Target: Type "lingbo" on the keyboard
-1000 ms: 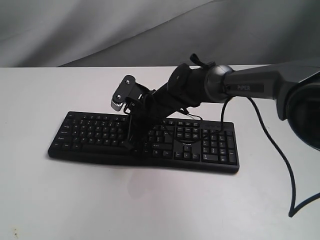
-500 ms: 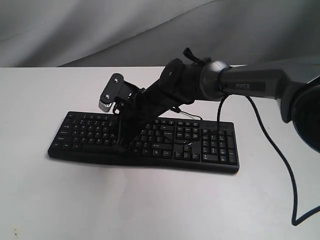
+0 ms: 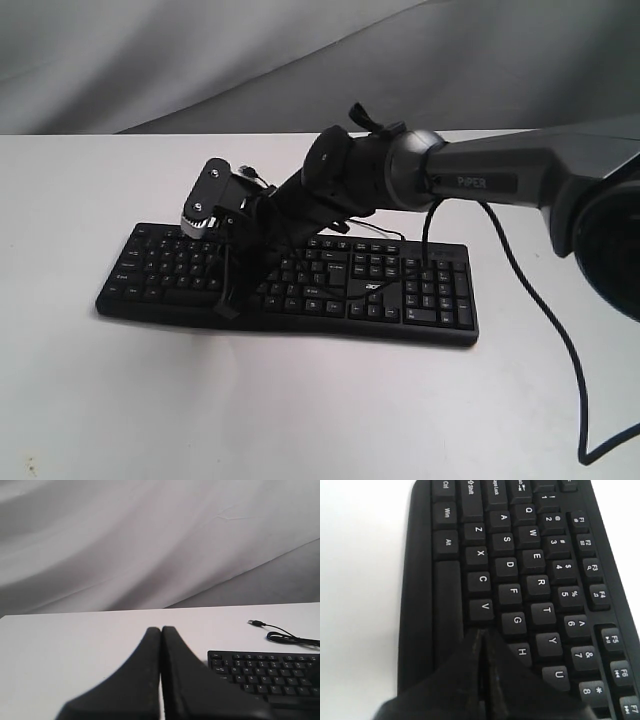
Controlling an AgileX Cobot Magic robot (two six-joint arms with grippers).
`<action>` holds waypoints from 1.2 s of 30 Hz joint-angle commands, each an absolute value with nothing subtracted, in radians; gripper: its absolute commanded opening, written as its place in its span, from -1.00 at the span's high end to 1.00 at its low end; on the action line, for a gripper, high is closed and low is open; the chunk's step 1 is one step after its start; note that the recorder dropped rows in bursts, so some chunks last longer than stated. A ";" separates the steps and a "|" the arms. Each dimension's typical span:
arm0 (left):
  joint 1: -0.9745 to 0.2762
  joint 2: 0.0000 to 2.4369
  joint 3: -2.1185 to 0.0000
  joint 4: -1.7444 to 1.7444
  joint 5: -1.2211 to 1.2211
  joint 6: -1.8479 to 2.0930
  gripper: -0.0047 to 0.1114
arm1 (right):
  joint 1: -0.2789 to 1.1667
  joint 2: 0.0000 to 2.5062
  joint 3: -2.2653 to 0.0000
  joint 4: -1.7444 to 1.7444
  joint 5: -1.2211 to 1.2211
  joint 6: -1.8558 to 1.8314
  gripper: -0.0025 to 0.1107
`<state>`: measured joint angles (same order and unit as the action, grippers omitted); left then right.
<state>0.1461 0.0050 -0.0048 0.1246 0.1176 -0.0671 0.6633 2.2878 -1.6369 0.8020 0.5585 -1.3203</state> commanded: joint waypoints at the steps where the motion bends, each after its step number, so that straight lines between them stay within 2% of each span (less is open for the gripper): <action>1: 0.139 0.000 0.000 0.125 0.109 -0.069 0.91 | 0.663 2.307 -1.643 0.792 0.543 -1.315 0.96; 36: 0.139 0.000 0.000 0.125 0.109 -0.069 0.91 | 0.660 2.286 -1.643 0.744 0.513 -1.280 0.96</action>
